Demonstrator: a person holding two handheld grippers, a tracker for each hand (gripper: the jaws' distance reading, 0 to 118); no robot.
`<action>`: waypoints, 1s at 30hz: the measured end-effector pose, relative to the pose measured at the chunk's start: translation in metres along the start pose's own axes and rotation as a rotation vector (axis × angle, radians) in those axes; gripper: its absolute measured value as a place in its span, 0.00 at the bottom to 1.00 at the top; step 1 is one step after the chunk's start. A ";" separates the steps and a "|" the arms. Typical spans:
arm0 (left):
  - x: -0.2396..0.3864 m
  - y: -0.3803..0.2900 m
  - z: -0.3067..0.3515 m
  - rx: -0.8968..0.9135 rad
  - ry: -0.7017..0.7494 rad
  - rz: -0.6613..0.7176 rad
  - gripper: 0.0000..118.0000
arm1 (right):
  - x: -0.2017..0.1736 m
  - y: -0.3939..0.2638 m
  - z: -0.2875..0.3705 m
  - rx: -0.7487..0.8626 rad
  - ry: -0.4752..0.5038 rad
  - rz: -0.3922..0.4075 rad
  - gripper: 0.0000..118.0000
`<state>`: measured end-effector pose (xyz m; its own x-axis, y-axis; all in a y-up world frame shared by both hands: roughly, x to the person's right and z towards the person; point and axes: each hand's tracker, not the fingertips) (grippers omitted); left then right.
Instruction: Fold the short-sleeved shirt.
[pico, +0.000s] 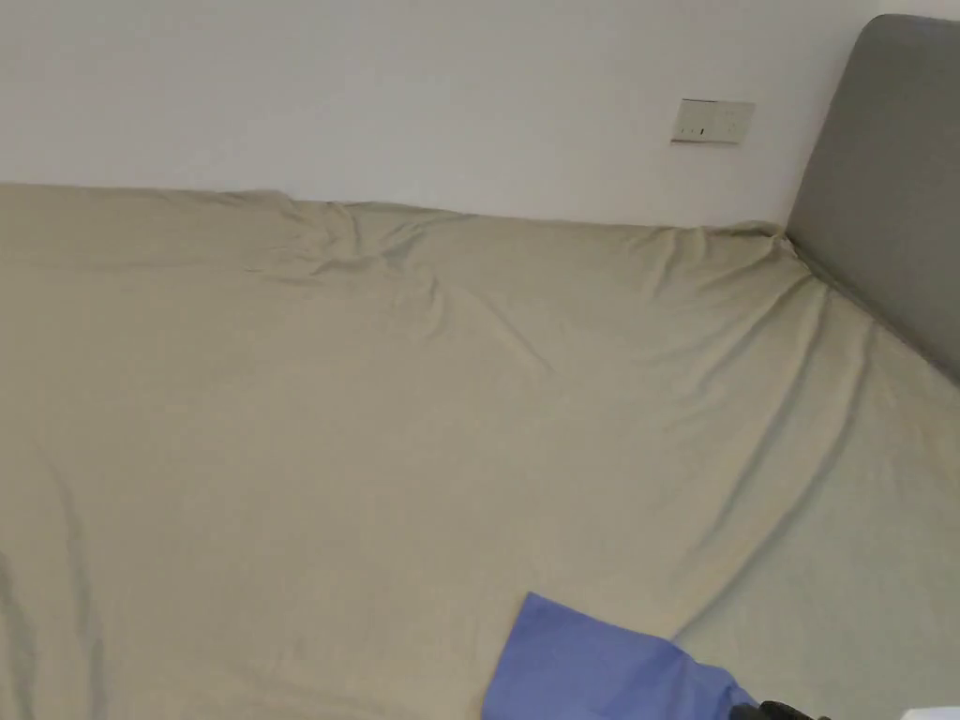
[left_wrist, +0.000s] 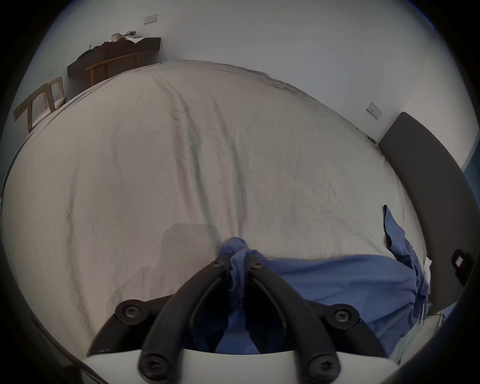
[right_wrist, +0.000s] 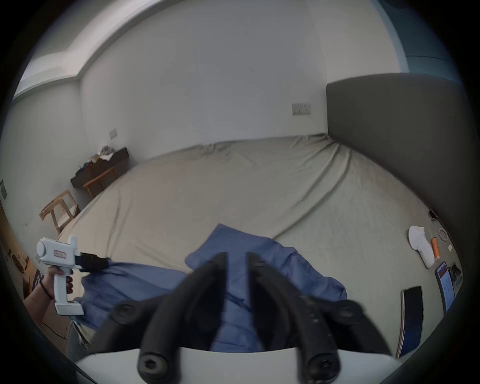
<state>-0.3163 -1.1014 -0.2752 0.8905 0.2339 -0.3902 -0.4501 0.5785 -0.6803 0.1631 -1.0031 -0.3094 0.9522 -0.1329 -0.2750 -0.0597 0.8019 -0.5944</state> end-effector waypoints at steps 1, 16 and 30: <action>0.001 0.000 -0.001 -0.005 0.007 -0.005 0.08 | 0.007 0.003 -0.013 -0.027 0.005 0.009 0.60; 0.002 0.003 -0.009 -0.014 0.015 -0.008 0.07 | 0.072 0.010 -0.190 -0.481 -0.081 0.085 0.66; 0.022 0.068 0.083 0.161 -0.153 0.004 0.07 | 0.050 0.094 -0.064 -0.072 -0.014 0.123 0.05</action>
<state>-0.3216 -0.9926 -0.2786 0.8938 0.3458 -0.2856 -0.4485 0.6918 -0.5659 0.1861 -0.9711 -0.4274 0.9405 -0.0280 -0.3385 -0.1968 0.7674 -0.6102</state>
